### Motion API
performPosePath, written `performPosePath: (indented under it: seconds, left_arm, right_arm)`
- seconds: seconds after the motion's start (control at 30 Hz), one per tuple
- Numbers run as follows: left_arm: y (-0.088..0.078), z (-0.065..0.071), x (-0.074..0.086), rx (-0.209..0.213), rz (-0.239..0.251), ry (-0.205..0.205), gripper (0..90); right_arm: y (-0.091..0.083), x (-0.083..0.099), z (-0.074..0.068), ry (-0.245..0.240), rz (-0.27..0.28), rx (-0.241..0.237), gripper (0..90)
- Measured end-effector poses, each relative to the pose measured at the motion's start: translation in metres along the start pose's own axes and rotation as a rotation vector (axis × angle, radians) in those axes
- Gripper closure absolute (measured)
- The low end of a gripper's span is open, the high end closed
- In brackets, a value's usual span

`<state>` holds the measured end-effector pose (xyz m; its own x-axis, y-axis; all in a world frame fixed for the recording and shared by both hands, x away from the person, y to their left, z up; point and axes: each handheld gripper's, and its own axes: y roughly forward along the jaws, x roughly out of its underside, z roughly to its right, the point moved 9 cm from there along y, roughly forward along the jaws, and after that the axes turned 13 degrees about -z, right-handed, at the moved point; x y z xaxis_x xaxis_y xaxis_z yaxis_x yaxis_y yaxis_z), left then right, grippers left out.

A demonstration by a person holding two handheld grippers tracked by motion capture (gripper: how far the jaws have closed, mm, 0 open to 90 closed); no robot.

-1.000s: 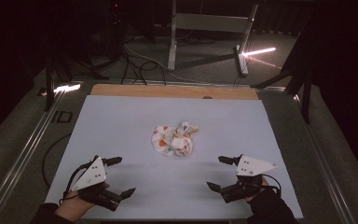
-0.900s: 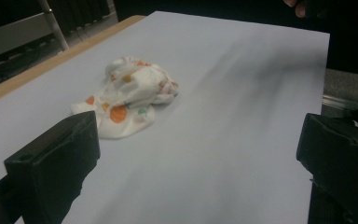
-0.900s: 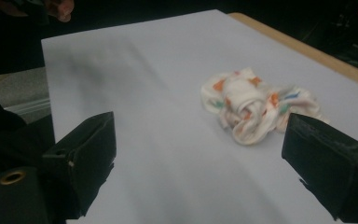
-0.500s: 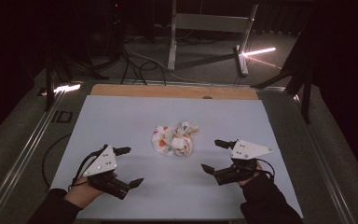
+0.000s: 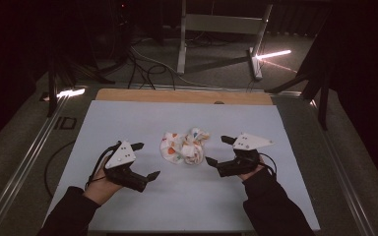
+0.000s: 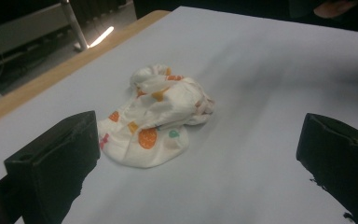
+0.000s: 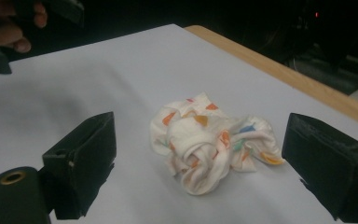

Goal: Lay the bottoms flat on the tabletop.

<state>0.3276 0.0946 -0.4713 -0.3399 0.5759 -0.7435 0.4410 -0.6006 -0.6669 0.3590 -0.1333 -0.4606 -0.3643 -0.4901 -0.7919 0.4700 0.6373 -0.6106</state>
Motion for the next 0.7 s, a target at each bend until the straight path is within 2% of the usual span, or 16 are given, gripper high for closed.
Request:
performPosePath:
  seconds: [0.13,0.2,0.23,0.27,0.3,0.4,0.47,0.53,0.7]
  left_arm:
    - [0.011,-0.002,-0.002,0.009,-0.003,-0.017,0.1]
    - [0.016,-0.003,-0.003,-0.002,-0.003,-0.022,0.2]
    - [0.019,-0.003,-0.004,0.002,0.000,-0.028,0.2]
    - [0.019,-0.003,-0.004,0.002,0.000,-0.028,0.1]
    - [0.025,-0.003,-0.004,-0.011,-0.007,-0.029,0.2]
    - [0.032,-0.003,-0.004,-0.013,-0.022,-0.025,0.2]
    - [0.041,0.000,-0.003,0.004,-0.035,-0.018,0.8]
    - [0.047,0.003,-0.002,0.027,-0.046,-0.015,4.3]
    - [0.065,0.006,0.002,0.034,-0.084,-0.009,13.4]
  right_arm:
    - [0.010,0.000,0.008,0.041,-0.017,0.000,10.2]
    - [0.017,0.001,0.014,0.057,-0.039,0.028,10.5]
    - [0.020,0.002,0.016,0.061,-0.047,0.035,15.2]
    - [0.020,0.002,0.016,0.061,-0.047,0.035,15.2]
    - [0.027,0.003,0.021,0.098,-0.052,0.033,17.2]
    - [0.032,0.004,0.025,0.126,-0.054,0.027,20.2]
    - [0.040,0.007,0.031,0.163,-0.063,0.026,23.6]
    - [0.046,0.010,0.034,0.189,-0.074,0.019,27.4]
    - [0.062,0.019,0.035,0.215,-0.121,0.023,35.7]
